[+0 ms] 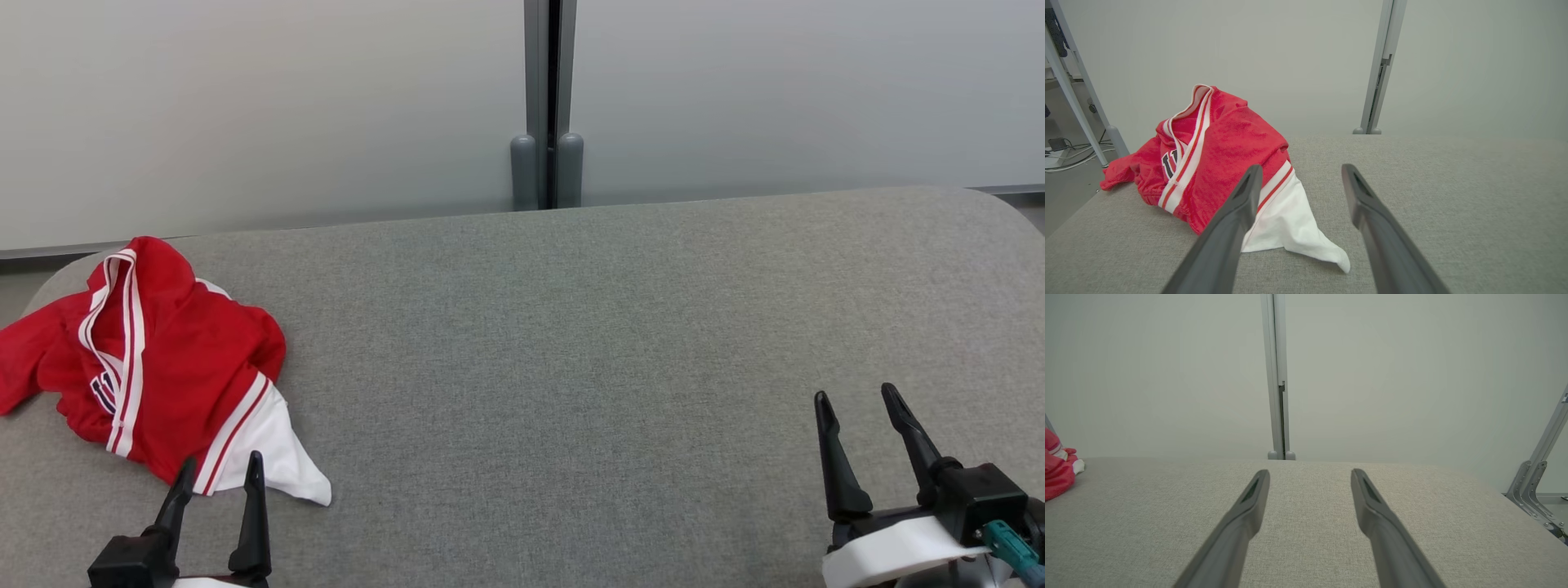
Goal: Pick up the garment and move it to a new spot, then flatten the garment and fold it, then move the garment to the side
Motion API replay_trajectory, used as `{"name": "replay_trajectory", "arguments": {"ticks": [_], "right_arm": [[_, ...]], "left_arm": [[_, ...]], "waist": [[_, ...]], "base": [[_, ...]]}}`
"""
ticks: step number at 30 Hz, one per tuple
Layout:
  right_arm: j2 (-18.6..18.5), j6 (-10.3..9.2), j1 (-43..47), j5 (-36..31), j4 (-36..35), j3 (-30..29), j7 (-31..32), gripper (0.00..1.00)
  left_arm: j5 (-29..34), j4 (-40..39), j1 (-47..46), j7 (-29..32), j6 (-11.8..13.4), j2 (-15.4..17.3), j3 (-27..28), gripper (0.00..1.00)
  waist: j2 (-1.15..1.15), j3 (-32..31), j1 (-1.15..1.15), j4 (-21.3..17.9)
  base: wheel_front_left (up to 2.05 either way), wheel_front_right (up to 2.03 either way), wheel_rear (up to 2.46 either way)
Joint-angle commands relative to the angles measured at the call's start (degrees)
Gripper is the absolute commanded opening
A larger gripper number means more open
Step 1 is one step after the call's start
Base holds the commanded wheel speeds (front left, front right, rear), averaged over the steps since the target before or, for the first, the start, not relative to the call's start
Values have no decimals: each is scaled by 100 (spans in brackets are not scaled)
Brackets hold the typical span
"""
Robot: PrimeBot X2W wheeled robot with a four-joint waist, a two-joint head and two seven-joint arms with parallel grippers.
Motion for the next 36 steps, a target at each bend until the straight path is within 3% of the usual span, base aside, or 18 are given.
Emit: {"name": "replay_trajectory", "arguments": {"ticks": [1, 9, 30, 36], "right_arm": [[-16, 12, 45, -118, -9, -6, -53, 100], [-3, 12, 75, -364, -1, -39, -131, 100], [74, 12, 102, -233, 46, -261, -120, 100], [75, 12, 188, -244, -47, -285, -119, 100]], "left_arm": [[136, -10, 44, -44, -23, 33, 58, 100], [411, 17, 67, -112, -23, 33, 113, 100], [206, 125, 53, -105, 22, 29, 138, 100], [160, 167, -63, -104, 6, 33, 29, 100]], "waist": [[0, -3, 0, -11], [0, -2, 0, -46], [0, -17, 0, -34], [0, -38, 0, 332]], "base": [[0, 0, 0], [0, 0, 0], [0, 0, 0], [0, 0, 0]]}}
